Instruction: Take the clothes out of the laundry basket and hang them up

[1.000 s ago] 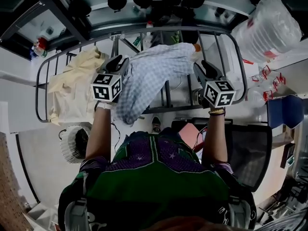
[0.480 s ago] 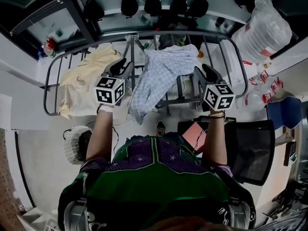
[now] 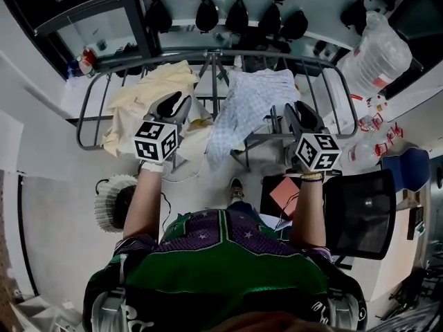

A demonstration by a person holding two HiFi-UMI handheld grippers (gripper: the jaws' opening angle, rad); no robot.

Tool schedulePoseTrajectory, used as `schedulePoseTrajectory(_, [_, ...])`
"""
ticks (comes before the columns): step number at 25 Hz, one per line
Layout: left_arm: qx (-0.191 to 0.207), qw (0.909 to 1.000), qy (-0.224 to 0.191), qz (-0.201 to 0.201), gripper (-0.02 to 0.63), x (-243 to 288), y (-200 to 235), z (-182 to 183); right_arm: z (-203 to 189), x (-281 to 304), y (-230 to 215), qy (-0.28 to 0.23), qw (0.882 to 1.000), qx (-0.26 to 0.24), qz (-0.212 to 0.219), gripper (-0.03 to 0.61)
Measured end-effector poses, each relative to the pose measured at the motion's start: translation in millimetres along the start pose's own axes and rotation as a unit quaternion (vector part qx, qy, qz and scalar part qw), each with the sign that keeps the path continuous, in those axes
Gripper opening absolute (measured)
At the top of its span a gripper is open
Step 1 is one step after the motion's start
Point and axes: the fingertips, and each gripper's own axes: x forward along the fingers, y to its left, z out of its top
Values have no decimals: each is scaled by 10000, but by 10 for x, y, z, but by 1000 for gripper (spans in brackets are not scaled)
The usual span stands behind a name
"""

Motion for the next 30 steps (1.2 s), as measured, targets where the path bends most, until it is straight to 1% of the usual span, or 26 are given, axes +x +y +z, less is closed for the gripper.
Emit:
schedulePoseTrajectory(4, [-39, 9998, -164, 83, 123, -457, 68, -14, 17, -235, 350, -74, 9999, -74, -48, 144])
schedulePoseTrajectory(8, [-105, 9991, -388, 122, 123, -781, 78, 60, 105, -392, 586, -142, 9998, -112, -24, 144])
schedulePoseTrajectory(10, [-177, 9986, -498, 59, 123, -902, 50, 102, 184, -457, 674, -240, 9996, -114, 0, 144])
schedulePoseTrajectory(14, [-461, 9958, -776, -180, 123, -1092, -51, 199, 357, -576, 824, -468, 9987, -164, 97, 143])
schedulePoseTrajectory(19, [-248, 9955, -899, -181, 121, -1351, -233, 335, 580, -746, 1026, -751, 9966, -181, 298, 143])
schedulePoseTrajectory(22, [-436, 9927, -1091, -281, 115, -1541, -364, 453, 630, -870, 1149, -873, 9950, -162, 454, 143])
schedulePoseTrajectory(24, [-446, 9919, -1158, -280, 112, -1663, -460, 518, 645, -969, 1211, -920, 9940, -170, 569, 143])
schedulePoseTrajectory(27, [-300, 9922, -1188, -214, 106, -1828, -642, 597, 670, -1184, 1224, -1067, 9917, -47, 715, 143])
schedulePoseTrajectory(30, [-181, 9924, -1216, -59, 100, -1993, -864, 628, 632, -1472, 1173, -1113, 9906, -14, 796, 141])
